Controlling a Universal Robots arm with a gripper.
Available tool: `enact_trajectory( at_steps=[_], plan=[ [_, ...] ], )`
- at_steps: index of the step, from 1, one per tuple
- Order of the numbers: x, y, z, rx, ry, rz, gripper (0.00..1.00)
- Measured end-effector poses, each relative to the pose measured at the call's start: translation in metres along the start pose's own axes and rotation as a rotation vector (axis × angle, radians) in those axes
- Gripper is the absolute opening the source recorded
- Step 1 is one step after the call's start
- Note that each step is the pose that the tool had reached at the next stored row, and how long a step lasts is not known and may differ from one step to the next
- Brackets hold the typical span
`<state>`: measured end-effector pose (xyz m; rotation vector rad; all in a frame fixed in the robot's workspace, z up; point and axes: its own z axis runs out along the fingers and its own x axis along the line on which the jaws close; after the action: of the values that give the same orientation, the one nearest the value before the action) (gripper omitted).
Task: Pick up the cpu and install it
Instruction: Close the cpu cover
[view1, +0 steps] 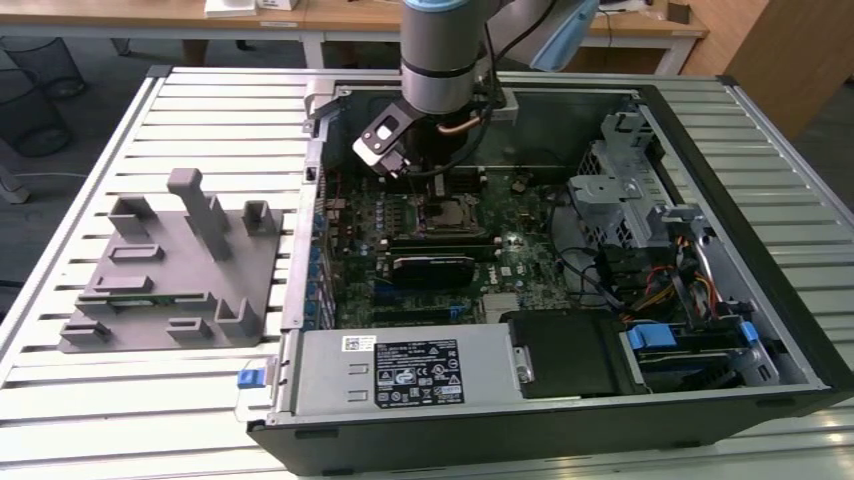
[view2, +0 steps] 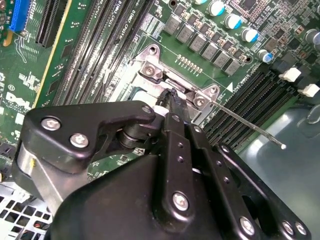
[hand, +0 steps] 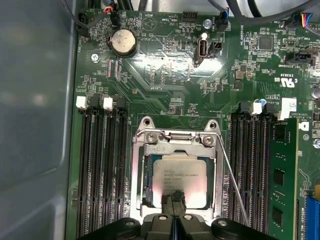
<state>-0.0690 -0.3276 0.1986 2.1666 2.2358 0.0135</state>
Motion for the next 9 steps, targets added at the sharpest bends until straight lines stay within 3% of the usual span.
enact_trajectory(
  at_steps=[9],
  plan=[
    [0.0001,0.0025,-0.0001,-0.0010,0.0012,0.000,0.11]
  ],
)
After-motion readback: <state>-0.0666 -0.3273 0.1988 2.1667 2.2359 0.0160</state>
